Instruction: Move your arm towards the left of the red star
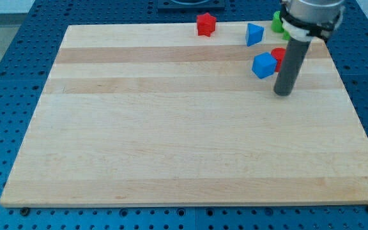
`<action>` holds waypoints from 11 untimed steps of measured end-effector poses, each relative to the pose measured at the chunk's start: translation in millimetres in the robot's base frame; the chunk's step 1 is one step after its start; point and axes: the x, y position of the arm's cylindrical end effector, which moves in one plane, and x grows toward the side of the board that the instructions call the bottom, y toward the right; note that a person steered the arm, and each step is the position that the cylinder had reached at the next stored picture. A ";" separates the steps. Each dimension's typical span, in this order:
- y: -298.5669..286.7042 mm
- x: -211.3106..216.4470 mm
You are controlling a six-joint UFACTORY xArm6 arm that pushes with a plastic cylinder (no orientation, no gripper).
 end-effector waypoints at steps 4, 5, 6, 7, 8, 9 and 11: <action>-245.4 16.0; -259.0 14.7; -259.1 11.4; -280.1 -22.6; -299.1 -77.8; -300.0 -132.1; -285.0 -234.5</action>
